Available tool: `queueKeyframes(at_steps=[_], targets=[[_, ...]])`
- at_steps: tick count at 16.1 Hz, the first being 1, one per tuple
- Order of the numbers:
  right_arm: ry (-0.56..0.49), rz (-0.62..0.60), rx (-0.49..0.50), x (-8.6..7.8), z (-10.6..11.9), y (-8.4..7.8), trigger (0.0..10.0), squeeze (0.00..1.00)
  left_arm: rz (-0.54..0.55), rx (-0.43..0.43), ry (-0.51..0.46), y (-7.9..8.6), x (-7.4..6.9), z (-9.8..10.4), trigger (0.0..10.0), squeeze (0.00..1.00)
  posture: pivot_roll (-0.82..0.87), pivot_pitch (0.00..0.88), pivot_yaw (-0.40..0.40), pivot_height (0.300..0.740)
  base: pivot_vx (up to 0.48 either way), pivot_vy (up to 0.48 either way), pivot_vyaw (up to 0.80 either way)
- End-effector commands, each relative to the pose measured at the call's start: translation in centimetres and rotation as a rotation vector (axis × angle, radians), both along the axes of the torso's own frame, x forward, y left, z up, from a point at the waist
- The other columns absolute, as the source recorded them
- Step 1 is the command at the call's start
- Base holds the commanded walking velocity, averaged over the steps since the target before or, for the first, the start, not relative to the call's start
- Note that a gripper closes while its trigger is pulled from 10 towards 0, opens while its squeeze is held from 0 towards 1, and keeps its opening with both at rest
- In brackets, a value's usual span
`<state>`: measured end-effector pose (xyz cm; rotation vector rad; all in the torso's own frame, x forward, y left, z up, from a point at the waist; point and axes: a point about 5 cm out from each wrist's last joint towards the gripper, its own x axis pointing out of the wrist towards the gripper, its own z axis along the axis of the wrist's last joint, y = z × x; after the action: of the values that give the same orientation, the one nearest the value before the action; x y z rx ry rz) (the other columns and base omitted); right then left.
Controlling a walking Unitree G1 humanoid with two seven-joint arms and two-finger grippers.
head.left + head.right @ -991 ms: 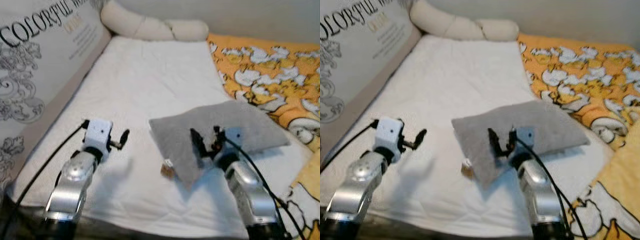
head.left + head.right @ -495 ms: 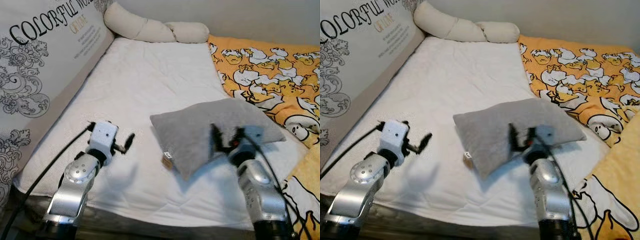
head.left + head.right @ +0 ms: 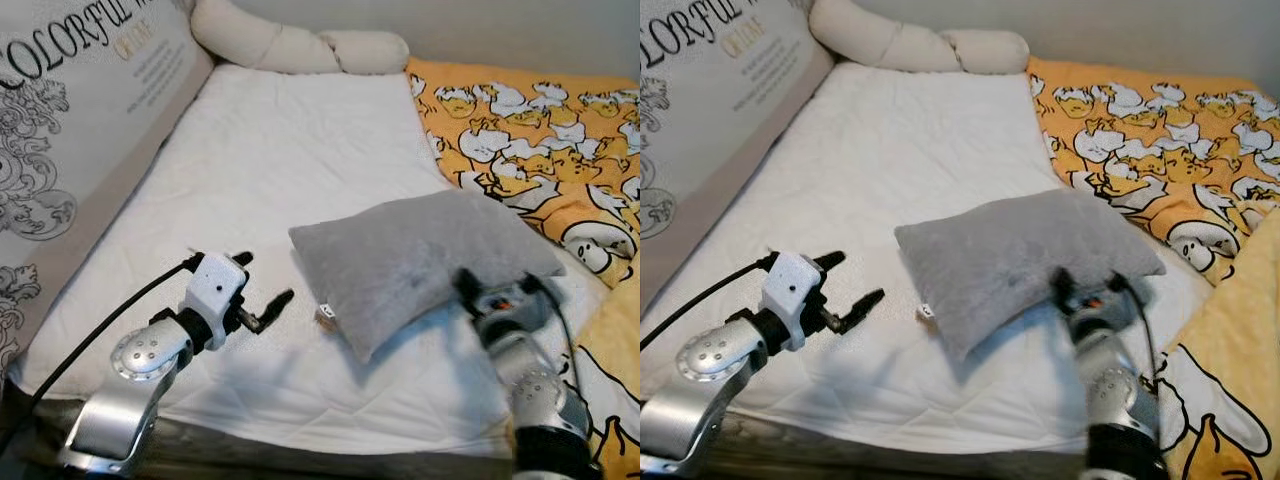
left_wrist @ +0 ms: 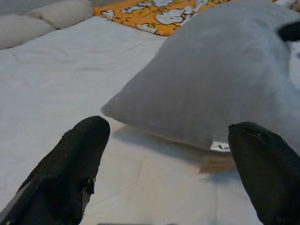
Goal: Clean up the room
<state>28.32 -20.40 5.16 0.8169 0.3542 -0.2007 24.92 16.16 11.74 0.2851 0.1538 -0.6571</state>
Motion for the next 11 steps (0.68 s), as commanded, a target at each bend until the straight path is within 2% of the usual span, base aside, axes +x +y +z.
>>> queueKeyframes(at_steps=[1, 3, 4, 6, 7, 8, 11], targets=[[-0.020, 0.020, 0.080, 0.3, 0.2, 0.2, 10.0, 1.00, -0.027, 0.003, 0.020, -0.1, -0.4, -0.1, 10.0, 0.00, 0.06, 0.000, -0.064, 0.740, 0.000, 0.000, 0.00], [0.005, 0.044, 0.156, 0.3, -0.4, 0.7, 10.0, 1.00, -0.036, 0.006, 0.024, -0.1, -0.5, -0.1, 10.0, 0.00, 0.06, 0.000, -0.064, 0.740, 0.000, 0.000, 0.00], [-0.017, 0.058, 0.224, 0.8, -0.4, 0.9, 10.0, 1.00, -0.051, 0.009, 0.030, -0.1, -0.5, 0.1, 10.0, 0.00, 0.05, 0.000, -0.045, 0.740, 0.000, 0.000, 0.00], [-0.016, 0.058, 0.275, 1.2, -0.8, 0.8, 10.0, 0.98, -0.064, 0.009, 0.037, -0.2, -0.5, 0.2, 10.0, 0.00, 0.05, 0.000, -0.043, 0.740, 0.000, 0.000, 0.00], [0.038, 0.023, 0.304, 1.3, -1.7, 0.6, 10.0, 0.00, -0.069, 0.010, 0.043, -0.3, -0.4, 0.1, 10.0, 0.00, 0.07, 0.000, -0.043, 0.740, 0.000, 0.000, 0.00], [0.094, 0.001, 0.300, 1.2, -2.9, 0.4, 10.0, 0.00, -0.068, 0.017, 0.040, -0.2, -0.2, 0.3, 10.0, 0.00, 0.08, 0.000, -0.046, 0.740, 0.000, 0.000, 0.00], [0.103, 0.019, 0.292, 1.7, -3.2, 1.0, 10.0, 0.00, -0.054, 0.027, 0.033, 0.2, 0.2, 0.4, 10.0, 0.00, 0.09, 0.000, -0.060, 0.740, 0.000, 0.000, 0.00]])
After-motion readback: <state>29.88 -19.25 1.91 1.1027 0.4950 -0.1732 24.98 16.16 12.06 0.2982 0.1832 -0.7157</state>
